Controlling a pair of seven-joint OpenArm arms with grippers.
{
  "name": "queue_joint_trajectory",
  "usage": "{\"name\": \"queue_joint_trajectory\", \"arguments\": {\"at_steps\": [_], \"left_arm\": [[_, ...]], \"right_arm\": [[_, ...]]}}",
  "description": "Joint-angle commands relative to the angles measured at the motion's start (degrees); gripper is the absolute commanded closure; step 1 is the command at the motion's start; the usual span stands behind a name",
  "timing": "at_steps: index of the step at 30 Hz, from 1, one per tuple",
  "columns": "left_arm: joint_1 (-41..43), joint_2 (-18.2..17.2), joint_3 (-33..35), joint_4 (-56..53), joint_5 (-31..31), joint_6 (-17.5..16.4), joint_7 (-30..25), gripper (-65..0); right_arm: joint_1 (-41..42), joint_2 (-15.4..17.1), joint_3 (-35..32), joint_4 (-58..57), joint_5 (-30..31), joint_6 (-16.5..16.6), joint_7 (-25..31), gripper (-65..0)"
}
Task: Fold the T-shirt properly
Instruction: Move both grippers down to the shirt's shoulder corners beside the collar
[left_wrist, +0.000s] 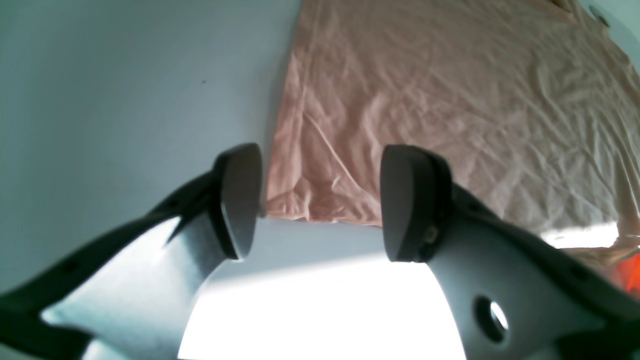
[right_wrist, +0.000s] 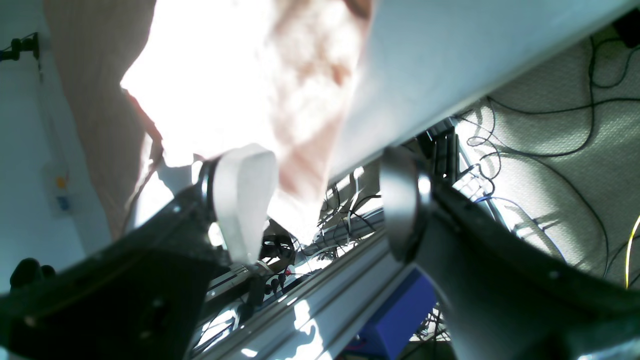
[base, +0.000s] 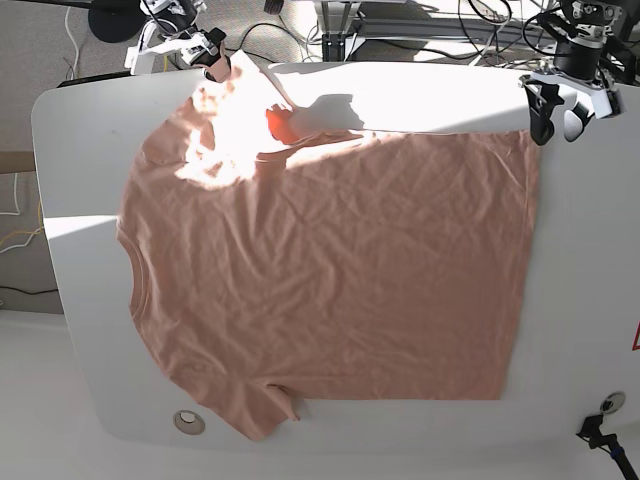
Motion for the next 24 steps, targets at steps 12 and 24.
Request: {"name": "queue_joint_trajectory", "arguments": {"at_steps": [12,24], "left_arm": [[0.6,-0.7,-0.4,0.7,-0.4,-0.3,-1.6,-35.4],[0.6,-0.7,-0.4,0.7,-0.4,-0.3,-1.6,-35.4]], "right_arm": [[1.0,0.0,-1.6,2.3,1.6,1.4,-2.8,-35.3],[1.0,0.0,-1.6,5.9,1.7,1.4,-4.2,-35.3]]}}
